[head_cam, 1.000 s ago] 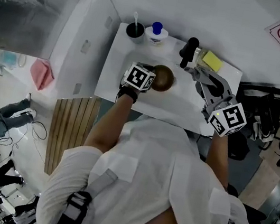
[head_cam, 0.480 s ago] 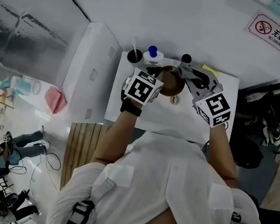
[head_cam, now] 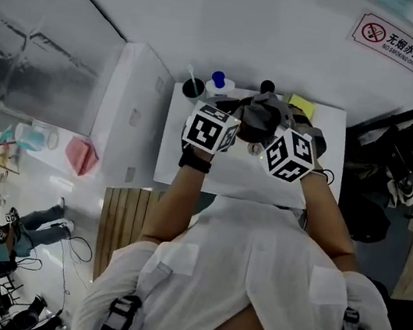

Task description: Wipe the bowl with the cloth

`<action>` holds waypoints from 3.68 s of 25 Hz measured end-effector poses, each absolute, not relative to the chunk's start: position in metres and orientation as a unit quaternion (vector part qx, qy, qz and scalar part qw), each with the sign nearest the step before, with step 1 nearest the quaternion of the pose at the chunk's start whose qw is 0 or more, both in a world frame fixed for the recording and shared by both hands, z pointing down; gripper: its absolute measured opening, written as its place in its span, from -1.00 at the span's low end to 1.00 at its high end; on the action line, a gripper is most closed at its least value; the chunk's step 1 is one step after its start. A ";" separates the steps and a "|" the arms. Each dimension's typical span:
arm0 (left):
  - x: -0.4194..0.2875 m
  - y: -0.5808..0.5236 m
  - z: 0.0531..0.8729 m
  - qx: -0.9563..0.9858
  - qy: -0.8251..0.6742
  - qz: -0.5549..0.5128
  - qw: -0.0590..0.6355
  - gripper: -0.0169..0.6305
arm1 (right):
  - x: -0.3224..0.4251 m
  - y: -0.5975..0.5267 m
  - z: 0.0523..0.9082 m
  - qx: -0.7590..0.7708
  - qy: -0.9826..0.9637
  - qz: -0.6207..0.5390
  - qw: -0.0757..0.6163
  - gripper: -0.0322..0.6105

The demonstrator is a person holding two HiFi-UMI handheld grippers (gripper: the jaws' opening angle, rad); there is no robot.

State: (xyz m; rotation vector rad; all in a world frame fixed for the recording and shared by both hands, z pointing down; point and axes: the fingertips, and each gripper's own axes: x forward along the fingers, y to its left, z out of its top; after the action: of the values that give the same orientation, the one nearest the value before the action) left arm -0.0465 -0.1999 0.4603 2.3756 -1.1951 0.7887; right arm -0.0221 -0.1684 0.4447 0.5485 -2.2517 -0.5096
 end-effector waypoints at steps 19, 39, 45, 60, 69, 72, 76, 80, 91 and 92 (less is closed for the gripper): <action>-0.075 -0.185 0.505 0.823 -0.419 0.293 0.249 -0.89 | -0.012 -0.139 0.450 0.075 -0.926 0.011 0.370 -0.02; -0.049 -0.180 0.484 0.843 -0.384 0.336 0.170 -0.89 | -0.012 -0.167 0.502 0.152 -0.868 0.029 0.471 -0.43; -0.032 -0.168 0.486 0.849 -0.320 0.405 0.110 -0.89 | -0.018 -0.167 0.501 0.131 -0.842 -0.086 0.517 -0.68; -0.040 -0.182 0.472 0.852 -0.373 0.349 0.112 -0.89 | -0.013 -0.186 0.485 0.231 -0.872 -0.008 0.432 -0.75; -0.038 -0.179 0.478 0.850 -0.386 0.336 0.122 -0.89 | 0.002 -0.178 0.497 0.277 -0.867 0.067 0.409 -0.74; -0.034 -0.175 0.480 0.856 -0.357 0.358 0.111 -0.89 | 0.005 -0.174 0.500 0.259 -0.865 0.051 0.427 -0.72; -0.029 -0.172 0.478 0.864 -0.318 0.382 0.085 -0.89 | 0.005 -0.170 0.501 0.240 -0.864 0.029 0.442 -0.68; -0.024 -0.172 0.477 0.865 -0.296 0.400 0.069 -0.89 | 0.004 -0.170 0.500 0.231 -0.863 0.014 0.450 -0.69; -0.007 -0.164 0.481 0.862 -0.218 0.458 0.003 -0.89 | -0.008 -0.164 0.501 0.177 -0.855 -0.057 0.483 -0.73; -0.006 -0.164 0.482 0.862 -0.213 0.460 -0.002 -0.89 | -0.009 -0.163 0.501 0.175 -0.855 -0.059 0.484 -0.73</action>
State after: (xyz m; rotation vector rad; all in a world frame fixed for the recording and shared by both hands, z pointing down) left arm -0.0063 -0.1636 0.4816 2.7114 -0.6696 1.4465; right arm -0.0088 -0.1634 0.5008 0.4258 -2.0828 -0.1448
